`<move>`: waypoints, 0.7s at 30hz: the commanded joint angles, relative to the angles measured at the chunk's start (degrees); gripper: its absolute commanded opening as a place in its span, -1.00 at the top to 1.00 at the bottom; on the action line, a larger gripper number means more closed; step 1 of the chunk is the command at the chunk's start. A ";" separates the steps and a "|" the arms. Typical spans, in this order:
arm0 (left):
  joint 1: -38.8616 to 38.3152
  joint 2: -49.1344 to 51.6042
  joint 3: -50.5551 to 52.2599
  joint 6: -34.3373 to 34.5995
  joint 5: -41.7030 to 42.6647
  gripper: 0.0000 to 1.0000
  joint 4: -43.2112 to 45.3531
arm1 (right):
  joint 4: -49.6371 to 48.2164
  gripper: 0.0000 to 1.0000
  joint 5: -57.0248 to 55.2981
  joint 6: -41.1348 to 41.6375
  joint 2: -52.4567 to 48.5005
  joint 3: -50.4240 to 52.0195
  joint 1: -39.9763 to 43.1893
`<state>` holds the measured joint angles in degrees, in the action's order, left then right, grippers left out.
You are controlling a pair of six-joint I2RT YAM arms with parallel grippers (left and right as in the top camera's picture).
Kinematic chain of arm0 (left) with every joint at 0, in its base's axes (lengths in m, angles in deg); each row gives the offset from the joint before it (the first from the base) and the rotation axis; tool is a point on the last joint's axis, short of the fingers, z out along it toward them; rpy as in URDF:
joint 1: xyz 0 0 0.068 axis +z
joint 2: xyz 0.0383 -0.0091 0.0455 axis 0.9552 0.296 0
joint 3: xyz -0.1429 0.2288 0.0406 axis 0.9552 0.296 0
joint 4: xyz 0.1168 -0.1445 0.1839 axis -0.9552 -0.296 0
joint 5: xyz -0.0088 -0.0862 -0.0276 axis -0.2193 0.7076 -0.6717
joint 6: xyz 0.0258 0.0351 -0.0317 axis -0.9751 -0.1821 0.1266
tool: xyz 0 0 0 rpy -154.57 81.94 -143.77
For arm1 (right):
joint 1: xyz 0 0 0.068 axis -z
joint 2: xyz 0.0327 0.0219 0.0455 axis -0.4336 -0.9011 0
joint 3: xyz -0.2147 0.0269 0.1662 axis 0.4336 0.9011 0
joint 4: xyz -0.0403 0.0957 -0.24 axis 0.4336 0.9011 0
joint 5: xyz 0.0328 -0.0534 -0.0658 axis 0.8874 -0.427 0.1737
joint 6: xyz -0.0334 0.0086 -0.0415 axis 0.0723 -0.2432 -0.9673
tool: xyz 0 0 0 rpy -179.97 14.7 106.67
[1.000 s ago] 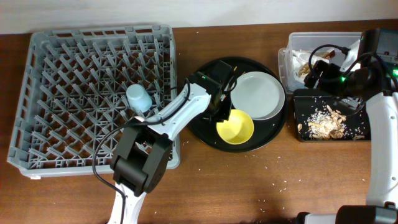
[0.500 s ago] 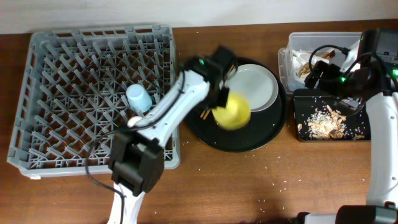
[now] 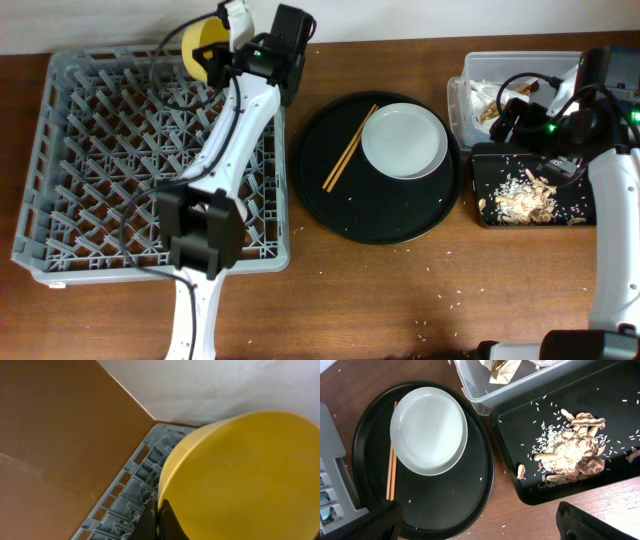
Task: Sort waste into correct bins and load items into the dishwasher rack
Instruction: 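Carry the yellow bowl with left gripper and stand it in the rack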
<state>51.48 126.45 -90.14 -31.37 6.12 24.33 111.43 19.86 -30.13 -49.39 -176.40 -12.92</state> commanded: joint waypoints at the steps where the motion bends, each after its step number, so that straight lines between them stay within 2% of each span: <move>1: 0.26 2.58 0.00 -0.02 -4.87 0.99 1.81 | -0.04 -0.97 -0.72 0.39 -0.20 0.07 0.22; 16: -2.64 7.43 0.00 -0.04 0.26 0.99 1.81 | -0.04 -0.97 -0.72 0.39 -0.20 0.07 0.22; 21: -5.20 7.43 0.00 -0.04 7.43 0.99 -0.35 | -0.04 -0.97 -0.72 0.39 -0.20 0.07 0.22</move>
<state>47.37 133.14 -89.99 -31.35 6.71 24.65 111.39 19.84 -30.16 -49.37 -176.40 -12.92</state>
